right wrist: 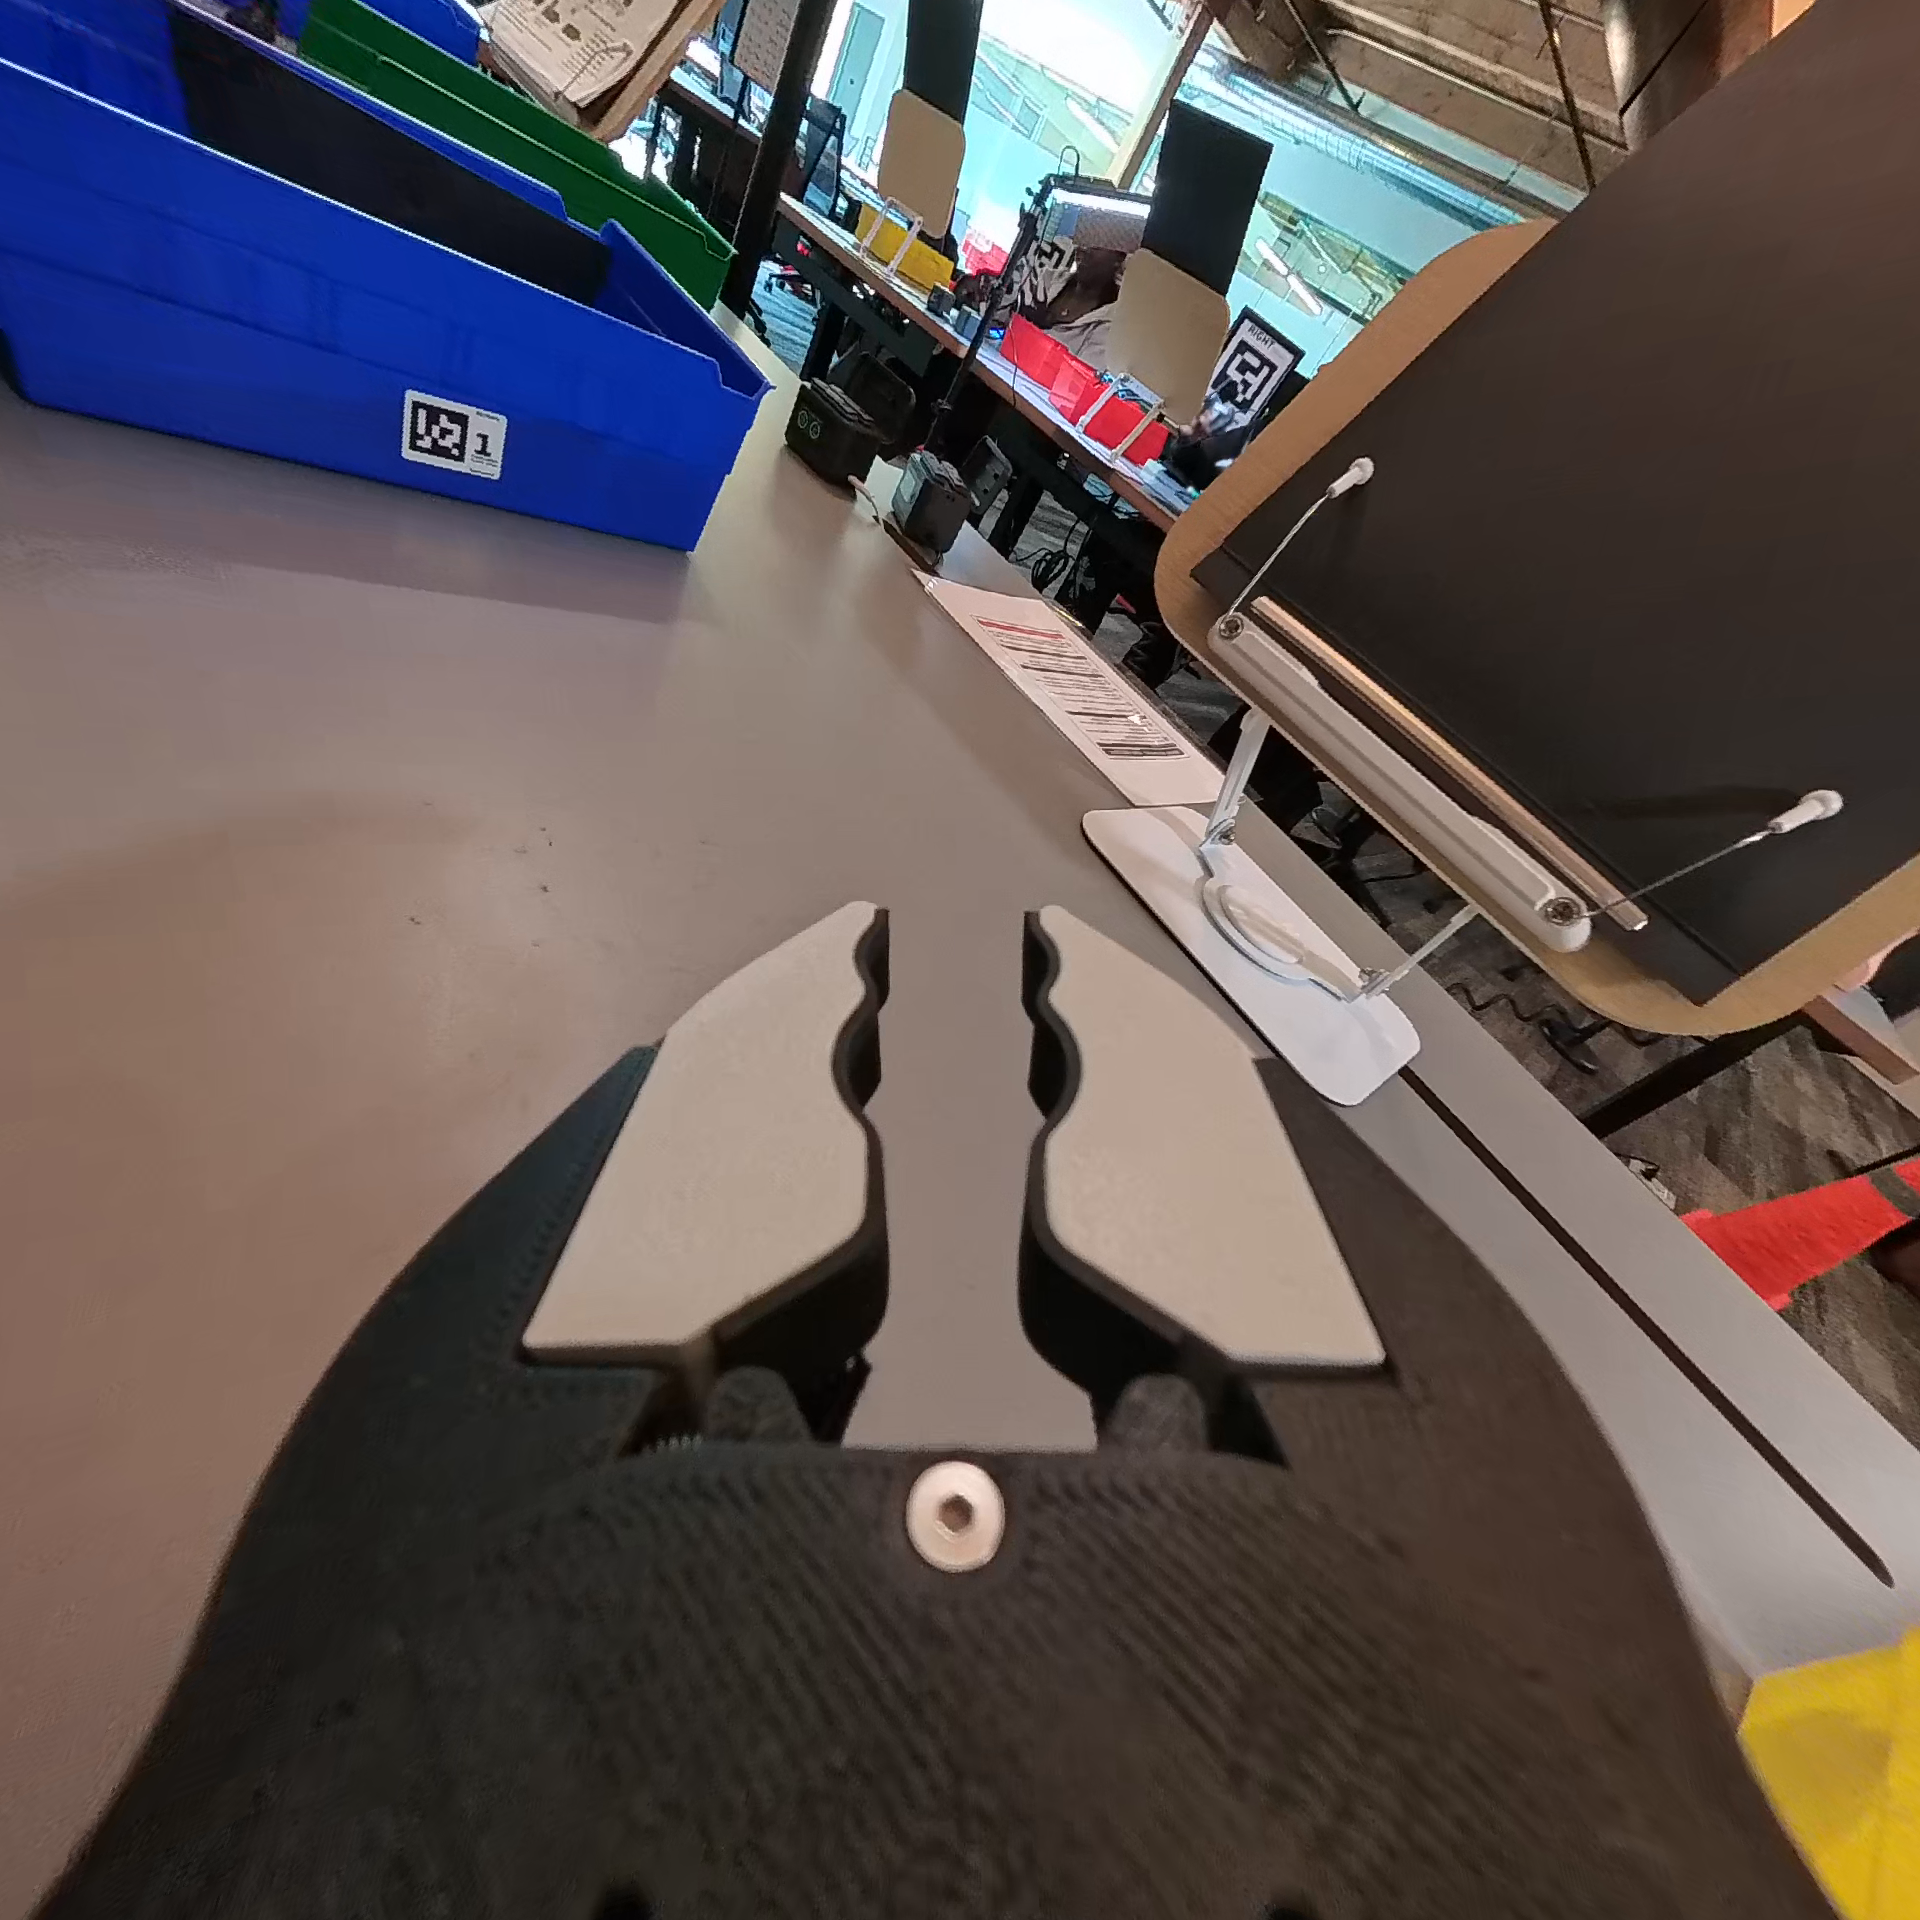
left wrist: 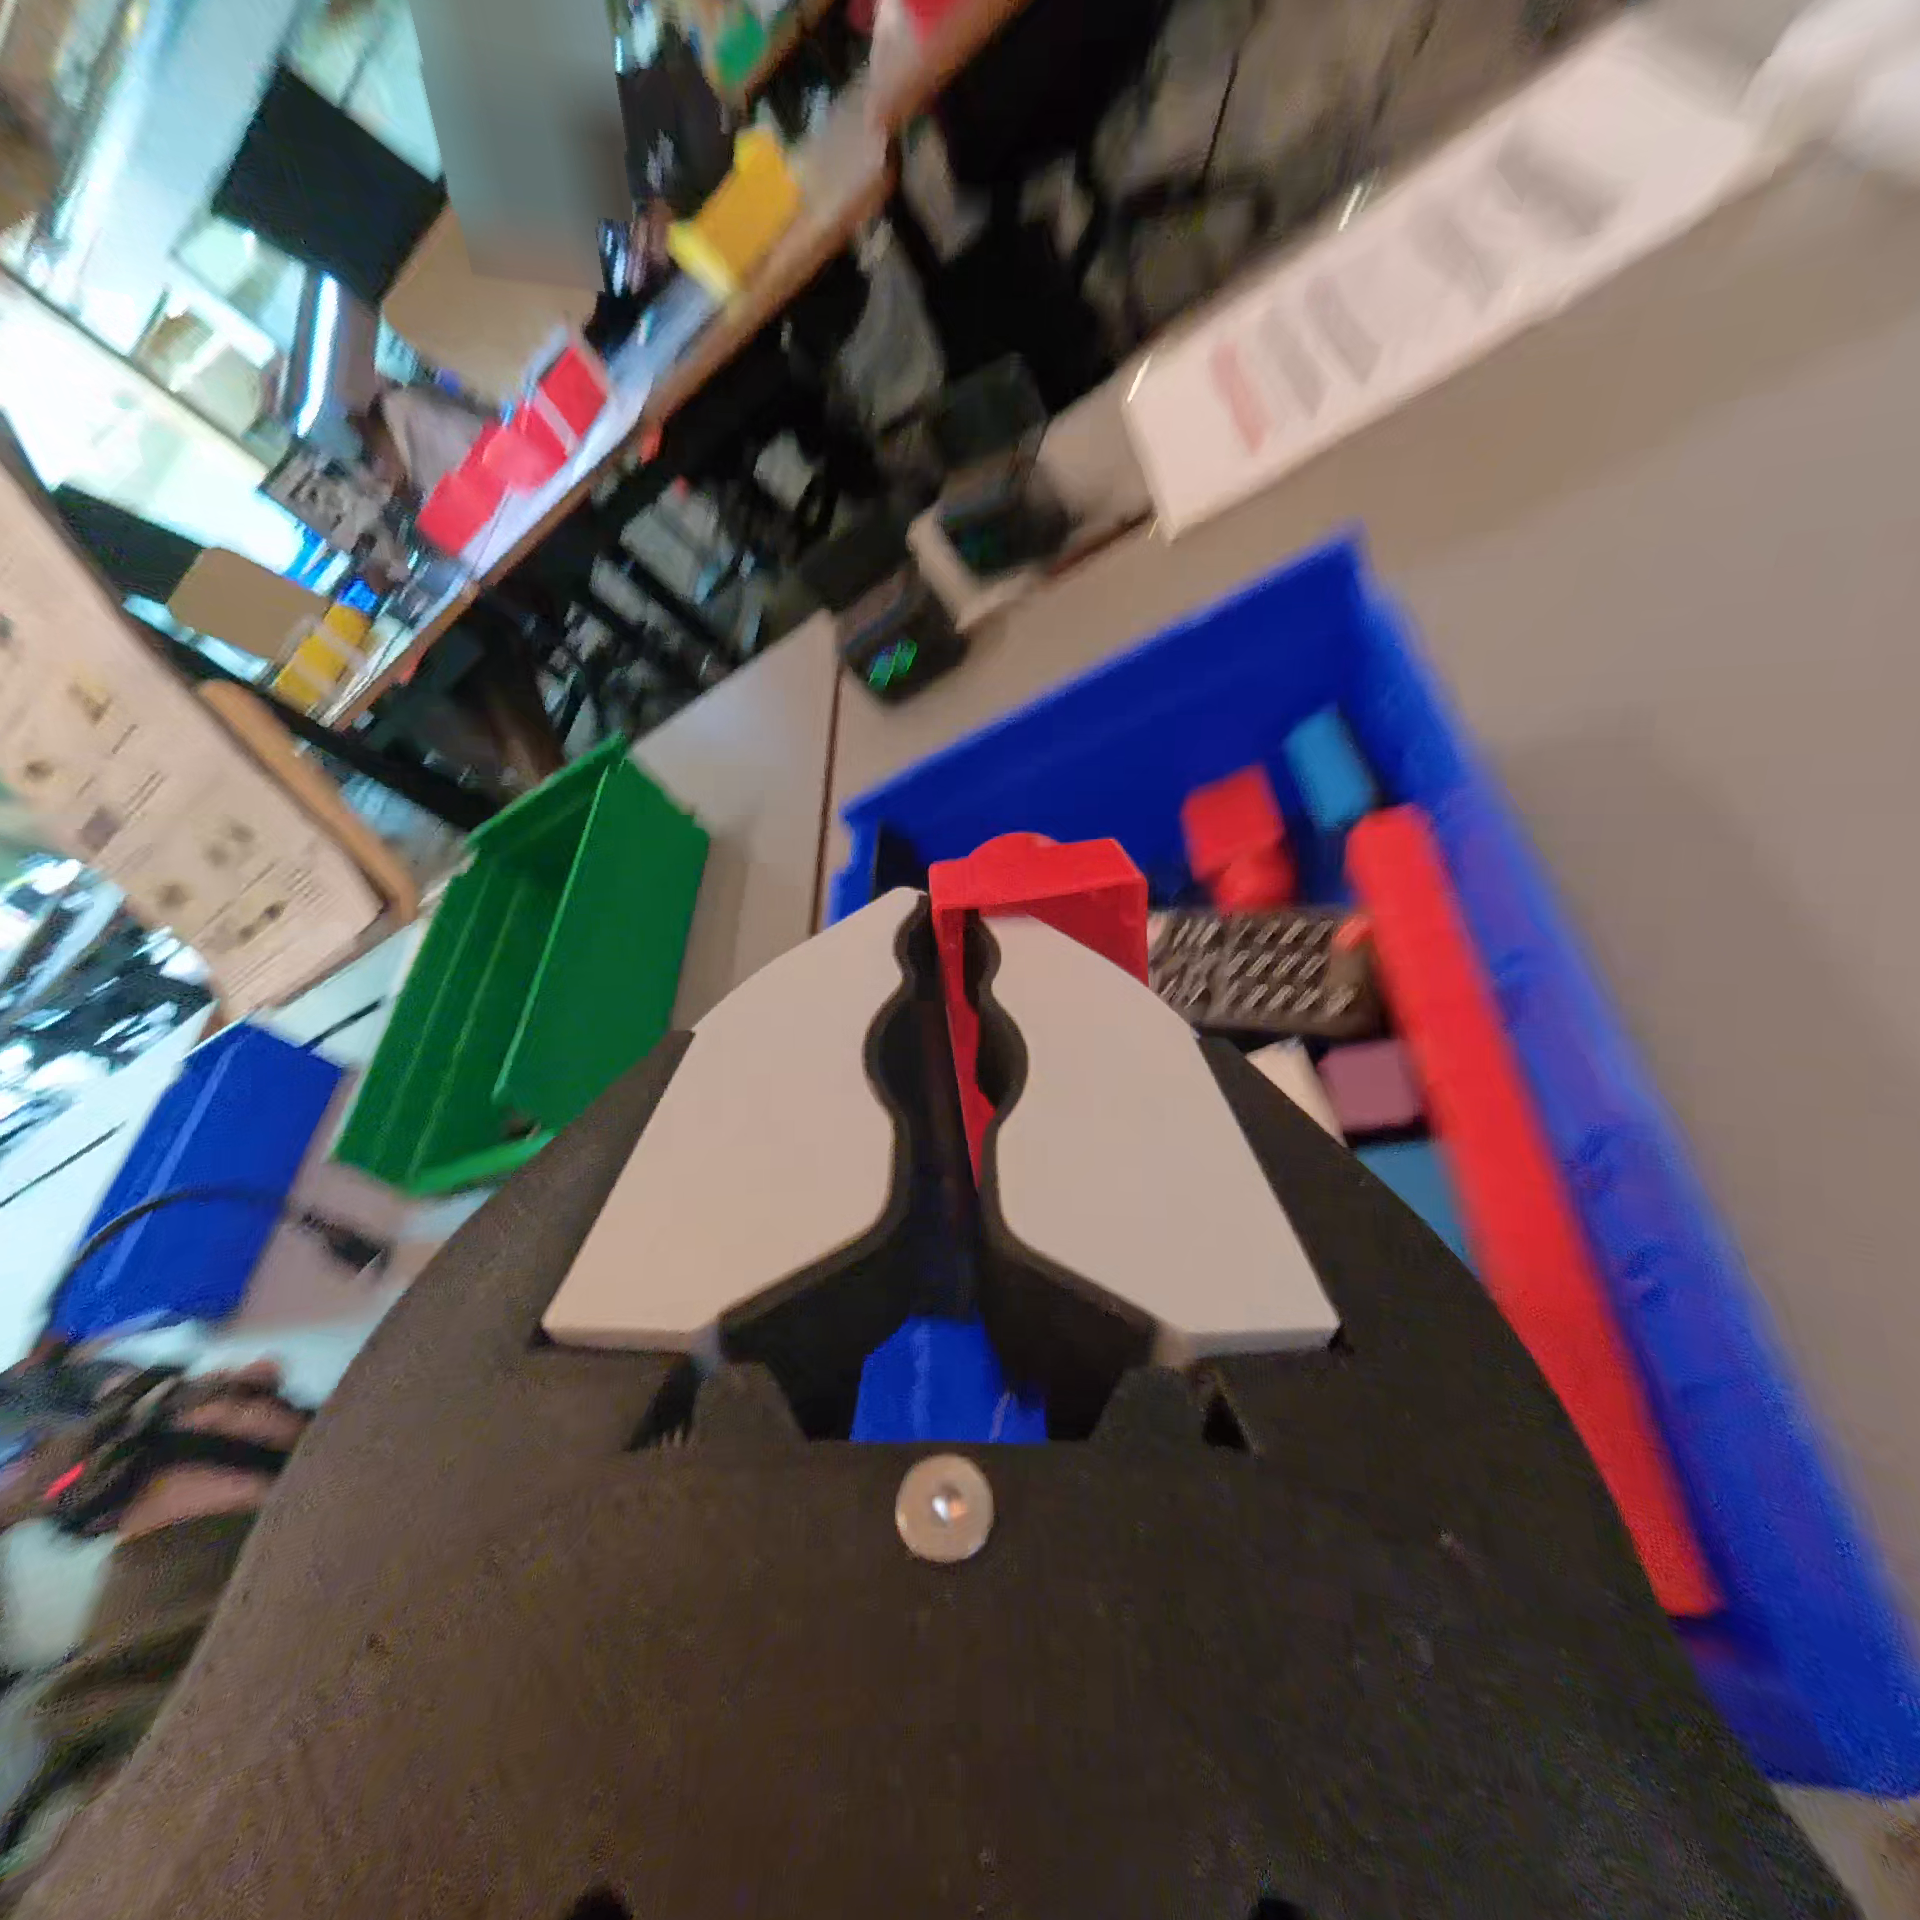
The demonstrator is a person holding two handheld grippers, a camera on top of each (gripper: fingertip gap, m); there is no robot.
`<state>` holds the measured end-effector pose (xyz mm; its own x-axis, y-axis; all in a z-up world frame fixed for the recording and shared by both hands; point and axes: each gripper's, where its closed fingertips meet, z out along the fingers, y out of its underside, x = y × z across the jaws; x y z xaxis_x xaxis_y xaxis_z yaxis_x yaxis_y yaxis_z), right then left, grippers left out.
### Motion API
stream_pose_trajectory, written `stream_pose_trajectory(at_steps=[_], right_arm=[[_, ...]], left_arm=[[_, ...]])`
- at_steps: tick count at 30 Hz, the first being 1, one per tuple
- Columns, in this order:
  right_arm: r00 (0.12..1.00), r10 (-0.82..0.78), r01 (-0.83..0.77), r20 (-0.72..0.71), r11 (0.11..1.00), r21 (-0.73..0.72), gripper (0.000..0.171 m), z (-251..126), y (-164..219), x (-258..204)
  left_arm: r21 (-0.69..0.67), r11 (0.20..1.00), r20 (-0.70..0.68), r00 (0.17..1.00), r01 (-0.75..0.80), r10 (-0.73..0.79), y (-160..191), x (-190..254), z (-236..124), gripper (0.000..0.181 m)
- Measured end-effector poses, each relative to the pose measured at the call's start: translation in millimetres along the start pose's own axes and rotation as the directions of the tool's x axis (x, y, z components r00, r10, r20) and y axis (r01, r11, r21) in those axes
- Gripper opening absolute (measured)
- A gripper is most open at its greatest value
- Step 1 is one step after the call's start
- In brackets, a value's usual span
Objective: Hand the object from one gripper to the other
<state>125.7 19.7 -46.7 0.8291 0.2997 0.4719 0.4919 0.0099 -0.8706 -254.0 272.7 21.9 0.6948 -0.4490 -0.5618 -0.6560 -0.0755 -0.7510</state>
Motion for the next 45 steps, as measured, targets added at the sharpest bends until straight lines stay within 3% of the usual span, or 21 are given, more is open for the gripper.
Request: stream_pose_trajectory(at_steps=[5,8,11,16,19,24,27,31,36,41,45], right_arm=[[1.0,0.006,-0.006,0.006,1.0,0.003,0.025,0.5,-0.7,-1.5],[0.998,0.05,-0.05,0.034,0.999,0.015,0.026,1.2,-2.1,-4.9],[0.976,0.166,-0.169,0.143,0.986,0.01,0.033,4.9,-0.6,-19.7],[0.882,0.371,-0.395,0.29,0.918,0.027,0.04,9.2,-12.5,-38.5],[0.849,0.444,-0.47,0.285,0.882,0.027,0.041,13.7,-13.0,-38.1],[0.797,0.554,-0.582,0.241,0.811,0.061,0.052,15.1,-13.4,-25.7],[0.817,0.55,-0.569,0.175,0.817,0.089,0.073,17.1,-18.1,-24.3],[0.924,0.382,-0.383,0.031,0.923,0.041,0.065,20.6,-13.7,-33.5],[0.949,0.314,-0.314,0.007,0.949,0.007,0.056,20.8,-6.6,-32.0],[0.954,0.298,-0.298,0.011,0.954,0.002,0.051,13.0,1.1,-25.5],[0.962,0.273,-0.273,0.028,0.962,-0.001,0.046,8.9,0.4,-26.4]], left_arm=[[0.3,0.922,-0.301,0.942,0.243,-0.15,-95.4,67.7,-21.7,0.004],[0.385,0.797,-0.588,0.79,0.465,-0.177,-151.1,130.2,-45.4,0.004],[0.357,0.713,-0.79,0.602,0.604,-0.115,-181.7,204.9,-64.2,0.004],[0.209,0.752,-0.918,0.39,0.625,-0.069,-176.2,326.6,-70.5,0.005],[0.114,0.746,-0.946,0.302,0.656,-0.121,-170.8,361.3,-71.4,0.004],[-0.055,0.65,-0.97,0.113,0.758,-0.214,-177.6,367.7,-72.7,0.004],[-0.069,0.632,-0.962,0.115,0.772,-0.246,-176.9,371.4,-65.9,0.004],[-0.113,0.601,-0.965,0.057,0.791,-0.257,-180.3,374.3,-68.4,0.004],[-0.208,0.535,-0.95,-0.04,0.819,-0.308,-178.6,378.5,-66.9,0.004],[-0.409,0.424,-0.89,-0.252,0.808,-0.38,-178.2,384.9,-66.2,0.005],[-0.51,0.349,-0.838,-0.362,0.786,-0.409,-173.6,389.3,-66.3,0.004]])
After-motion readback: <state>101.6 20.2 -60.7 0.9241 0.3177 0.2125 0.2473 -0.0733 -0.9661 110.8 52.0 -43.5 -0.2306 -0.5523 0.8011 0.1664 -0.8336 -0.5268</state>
